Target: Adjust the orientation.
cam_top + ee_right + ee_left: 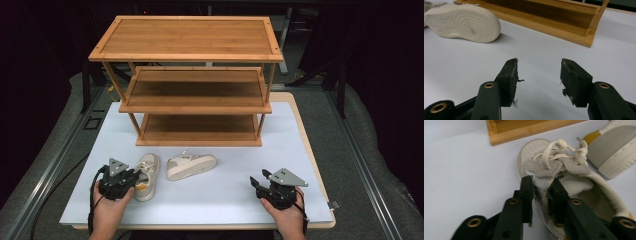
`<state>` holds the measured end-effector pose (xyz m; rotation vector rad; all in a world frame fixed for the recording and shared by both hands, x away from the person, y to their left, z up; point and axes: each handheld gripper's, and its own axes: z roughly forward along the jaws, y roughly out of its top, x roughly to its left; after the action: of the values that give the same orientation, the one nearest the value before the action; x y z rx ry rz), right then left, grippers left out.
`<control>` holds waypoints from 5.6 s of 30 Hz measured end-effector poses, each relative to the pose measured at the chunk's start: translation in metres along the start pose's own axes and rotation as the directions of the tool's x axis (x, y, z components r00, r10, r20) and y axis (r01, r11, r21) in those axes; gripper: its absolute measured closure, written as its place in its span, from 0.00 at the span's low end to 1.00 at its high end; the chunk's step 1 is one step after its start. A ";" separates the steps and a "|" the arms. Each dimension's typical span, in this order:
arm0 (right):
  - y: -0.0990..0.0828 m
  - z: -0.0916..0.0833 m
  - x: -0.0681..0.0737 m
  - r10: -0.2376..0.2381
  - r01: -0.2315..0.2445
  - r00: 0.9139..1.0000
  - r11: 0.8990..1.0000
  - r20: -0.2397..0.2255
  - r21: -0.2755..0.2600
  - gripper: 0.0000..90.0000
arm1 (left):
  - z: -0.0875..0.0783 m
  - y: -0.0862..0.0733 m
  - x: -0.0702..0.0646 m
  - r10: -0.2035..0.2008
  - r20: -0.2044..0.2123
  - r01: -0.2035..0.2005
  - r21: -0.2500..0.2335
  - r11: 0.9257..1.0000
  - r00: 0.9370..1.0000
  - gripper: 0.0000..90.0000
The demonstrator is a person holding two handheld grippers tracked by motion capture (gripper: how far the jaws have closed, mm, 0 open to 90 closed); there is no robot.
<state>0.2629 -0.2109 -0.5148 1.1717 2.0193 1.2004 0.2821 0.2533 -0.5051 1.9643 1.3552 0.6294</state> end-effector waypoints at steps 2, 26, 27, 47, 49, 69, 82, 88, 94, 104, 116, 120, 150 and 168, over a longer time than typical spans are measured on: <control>0.003 0.003 0.003 -0.003 0.003 1.000 1.000 -0.007 0.002 0.53 | -0.001 -0.003 0.005 -0.043 0.041 0.043 0.000 0.999 0.998 0.73; 0.081 0.111 0.086 -0.005 0.006 0.998 1.000 -0.057 0.013 0.50 | -0.017 -0.014 0.028 -0.092 0.114 0.103 -0.091 0.991 0.989 0.50; 0.081 0.111 0.086 -0.005 0.006 0.998 1.000 -0.057 0.013 0.50 | -0.017 -0.014 0.028 -0.092 0.114 0.103 -0.094 0.990 0.989 0.50; 0.031 0.069 0.093 0.062 -0.056 0.996 0.995 -0.069 0.086 0.51 | -0.021 -0.013 0.030 -0.096 0.114 0.109 -0.115 0.987 0.989 0.49; 0.024 0.070 0.092 0.093 -0.083 0.991 0.991 -0.097 0.101 0.52 | -0.021 -0.013 0.029 -0.095 0.115 0.108 -0.112 0.988 0.989 0.49; 0.050 0.079 0.139 0.011 -0.013 0.993 1.000 -0.120 -0.021 0.35 | -0.017 -0.013 0.026 -0.083 0.129 0.095 -0.092 0.991 0.988 0.49; 0.048 0.082 0.136 -0.078 0.082 0.994 0.995 -0.071 0.058 0.36 | -0.010 -0.013 0.021 -0.089 0.166 0.102 -0.068 0.992 0.982 0.52; 0.040 0.065 0.113 -0.048 0.055 0.997 0.994 -0.067 0.093 0.44 | -0.004 -0.012 0.020 -0.090 0.157 0.098 -0.042 0.994 0.983 0.60; 0.036 0.057 0.106 -0.026 0.036 0.996 0.993 -0.086 0.114 0.59 | 0.004 -0.011 0.019 -0.112 0.162 0.118 -0.024 0.993 0.980 0.64; 0.024 0.063 0.109 0.029 -0.021 0.997 0.993 -0.071 0.113 0.66 | 0.006 -0.009 0.021 -0.152 0.155 0.158 -0.031 0.987 0.976 0.74; 0.033 0.064 0.112 -0.071 0.070 0.997 0.993 0.013 0.090 0.84 | 0.020 0.009 -0.027 -0.093 0.161 0.098 -0.021 0.995 0.982 0.81; 0.035 0.064 0.104 -0.078 0.074 0.996 0.993 0.045 0.090 0.86 | 0.025 0.013 -0.046 -0.075 0.178 0.080 -0.018 0.997 0.981 0.81; 0.031 0.067 0.094 0.084 -0.084 0.996 0.994 0.000 0.068 0.63 | 0.037 0.019 -0.087 -0.107 0.316 0.126 -0.038 0.991 0.943 0.76; 0.033 0.064 0.089 0.078 -0.075 0.996 0.993 -0.035 0.092 0.64 | 0.042 0.013 -0.086 -0.150 0.361 0.182 -0.056 0.982 0.920 0.67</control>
<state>0.2809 -0.0982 -0.5161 1.2891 2.0937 1.1872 0.2899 0.1588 -0.5252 1.7645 1.2262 0.2326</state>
